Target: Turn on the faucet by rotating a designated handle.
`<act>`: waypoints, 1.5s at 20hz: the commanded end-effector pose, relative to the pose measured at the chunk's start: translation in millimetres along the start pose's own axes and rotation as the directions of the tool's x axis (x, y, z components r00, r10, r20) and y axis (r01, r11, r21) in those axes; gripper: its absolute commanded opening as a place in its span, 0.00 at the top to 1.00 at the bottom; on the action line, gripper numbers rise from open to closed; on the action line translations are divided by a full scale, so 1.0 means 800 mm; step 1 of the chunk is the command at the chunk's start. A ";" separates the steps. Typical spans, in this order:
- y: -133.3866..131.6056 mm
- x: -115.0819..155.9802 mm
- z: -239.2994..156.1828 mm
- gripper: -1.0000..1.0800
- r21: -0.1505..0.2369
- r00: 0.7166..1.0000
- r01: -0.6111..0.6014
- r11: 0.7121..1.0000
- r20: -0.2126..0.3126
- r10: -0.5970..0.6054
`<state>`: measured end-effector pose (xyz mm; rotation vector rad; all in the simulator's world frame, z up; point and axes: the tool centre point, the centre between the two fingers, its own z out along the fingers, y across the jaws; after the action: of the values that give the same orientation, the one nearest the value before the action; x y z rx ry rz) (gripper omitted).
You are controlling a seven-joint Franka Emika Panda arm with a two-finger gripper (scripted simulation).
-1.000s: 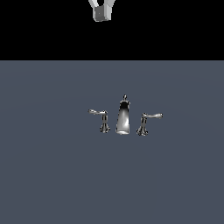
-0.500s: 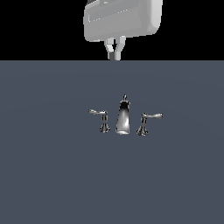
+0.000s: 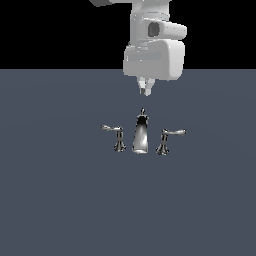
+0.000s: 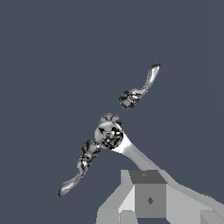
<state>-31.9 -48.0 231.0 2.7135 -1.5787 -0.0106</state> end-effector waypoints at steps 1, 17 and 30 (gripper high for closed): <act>-0.004 0.022 0.023 1.00 0.001 0.997 -0.081 0.997 -0.001 0.081; 0.008 0.153 0.148 1.00 0.005 0.860 -0.510 0.860 -0.004 0.510; 0.017 0.176 0.171 1.00 0.007 0.813 -0.582 0.813 -0.001 0.582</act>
<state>24.7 -176.5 93.9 2.1030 -2.3328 0.0000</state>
